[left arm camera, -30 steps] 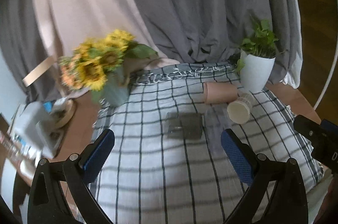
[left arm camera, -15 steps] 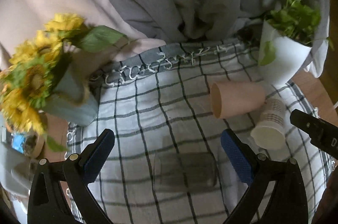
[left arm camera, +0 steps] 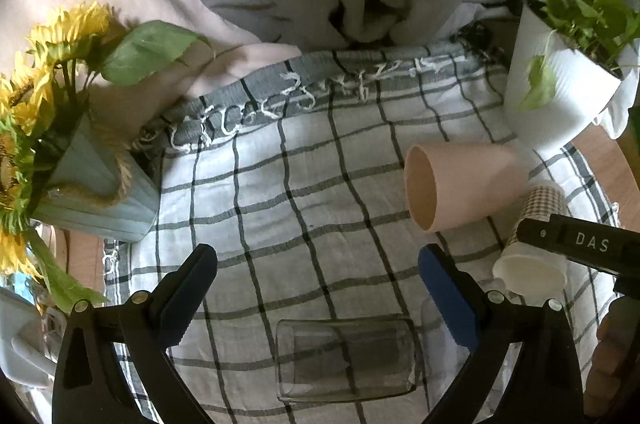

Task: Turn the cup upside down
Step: 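Close the right tool around the paper cup and lift it, then carry the held paper cup with the right tool toward the left tool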

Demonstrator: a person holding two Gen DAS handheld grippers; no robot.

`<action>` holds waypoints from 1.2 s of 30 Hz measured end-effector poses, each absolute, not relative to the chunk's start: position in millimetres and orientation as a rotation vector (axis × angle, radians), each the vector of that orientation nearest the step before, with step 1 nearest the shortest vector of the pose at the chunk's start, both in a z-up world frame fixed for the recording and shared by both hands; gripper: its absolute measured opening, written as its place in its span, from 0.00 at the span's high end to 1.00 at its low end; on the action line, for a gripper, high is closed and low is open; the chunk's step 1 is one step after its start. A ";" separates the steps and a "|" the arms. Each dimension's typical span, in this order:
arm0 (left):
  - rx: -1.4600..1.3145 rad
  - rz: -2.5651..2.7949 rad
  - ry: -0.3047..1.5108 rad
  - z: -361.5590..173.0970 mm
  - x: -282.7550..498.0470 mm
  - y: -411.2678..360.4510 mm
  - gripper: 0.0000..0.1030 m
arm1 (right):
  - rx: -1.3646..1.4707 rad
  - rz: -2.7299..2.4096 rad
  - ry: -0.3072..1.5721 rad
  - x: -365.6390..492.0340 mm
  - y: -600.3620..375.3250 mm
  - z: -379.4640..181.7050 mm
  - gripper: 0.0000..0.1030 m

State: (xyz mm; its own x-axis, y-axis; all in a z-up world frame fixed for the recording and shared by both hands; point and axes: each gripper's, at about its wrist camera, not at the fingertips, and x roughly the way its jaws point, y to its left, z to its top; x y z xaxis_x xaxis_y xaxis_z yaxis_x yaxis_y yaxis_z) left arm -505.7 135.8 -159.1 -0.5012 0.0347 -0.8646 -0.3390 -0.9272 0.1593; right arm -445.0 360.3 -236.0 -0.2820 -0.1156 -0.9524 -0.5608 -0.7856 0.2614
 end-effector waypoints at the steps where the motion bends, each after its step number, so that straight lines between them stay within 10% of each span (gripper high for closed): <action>1: -1.437 2.504 0.460 -160.5 -506.6 135.3 0.00 | -1.670 2.148 0.851 -445.9 360.1 -238.8 0.17; 5: -1.448 2.509 0.463 -163.5 -504.6 133.6 0.00 | -1.689 2.159 0.844 -447.6 357.4 -243.5 0.34; 24: -1.437 2.654 0.236 -121.5 -393.6 73.3 0.00 | -1.473 2.582 0.494 -344.0 305.0 -124.3 0.34; 36: -1.643 2.758 0.124 -147.1 -320.2 -18.0 0.00 | -1.693 2.755 0.340 -290.3 215.7 -141.4 0.34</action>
